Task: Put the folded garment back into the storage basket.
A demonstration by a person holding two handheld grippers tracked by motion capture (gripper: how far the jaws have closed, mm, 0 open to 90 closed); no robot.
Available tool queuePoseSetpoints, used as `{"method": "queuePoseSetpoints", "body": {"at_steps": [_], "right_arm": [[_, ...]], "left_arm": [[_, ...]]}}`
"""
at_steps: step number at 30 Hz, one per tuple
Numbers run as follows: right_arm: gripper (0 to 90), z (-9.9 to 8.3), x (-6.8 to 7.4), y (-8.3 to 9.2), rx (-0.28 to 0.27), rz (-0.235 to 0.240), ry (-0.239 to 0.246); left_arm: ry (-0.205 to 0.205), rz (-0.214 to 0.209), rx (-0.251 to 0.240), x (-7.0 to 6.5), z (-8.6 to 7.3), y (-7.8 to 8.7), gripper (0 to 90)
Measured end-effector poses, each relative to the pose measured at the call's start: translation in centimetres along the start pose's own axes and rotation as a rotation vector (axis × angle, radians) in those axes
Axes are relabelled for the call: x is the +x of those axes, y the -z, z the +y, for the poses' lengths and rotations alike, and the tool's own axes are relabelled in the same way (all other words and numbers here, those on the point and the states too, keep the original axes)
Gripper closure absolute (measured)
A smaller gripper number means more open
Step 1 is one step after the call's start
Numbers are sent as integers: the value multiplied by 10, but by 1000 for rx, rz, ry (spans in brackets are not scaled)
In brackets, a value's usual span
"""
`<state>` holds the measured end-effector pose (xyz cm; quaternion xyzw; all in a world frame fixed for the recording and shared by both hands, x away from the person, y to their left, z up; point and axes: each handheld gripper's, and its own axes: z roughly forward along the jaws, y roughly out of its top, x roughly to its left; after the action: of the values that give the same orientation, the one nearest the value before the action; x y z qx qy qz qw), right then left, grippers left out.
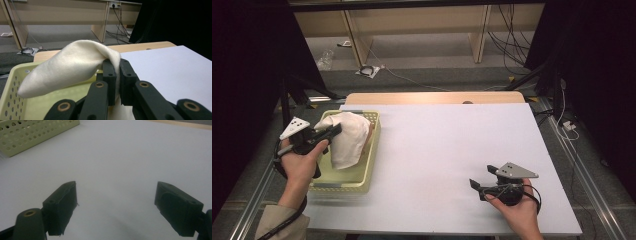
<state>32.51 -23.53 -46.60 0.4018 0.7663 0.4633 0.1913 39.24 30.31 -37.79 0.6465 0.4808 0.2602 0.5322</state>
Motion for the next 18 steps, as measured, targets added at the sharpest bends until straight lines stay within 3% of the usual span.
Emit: {"method": "queuePoseSetpoints", "body": {"at_steps": [18], "right_arm": [[194, 0, 0, 0, 0, 1, 0]], "left_arm": [[4, 2, 19, 4, -3, -1, 844]]}}
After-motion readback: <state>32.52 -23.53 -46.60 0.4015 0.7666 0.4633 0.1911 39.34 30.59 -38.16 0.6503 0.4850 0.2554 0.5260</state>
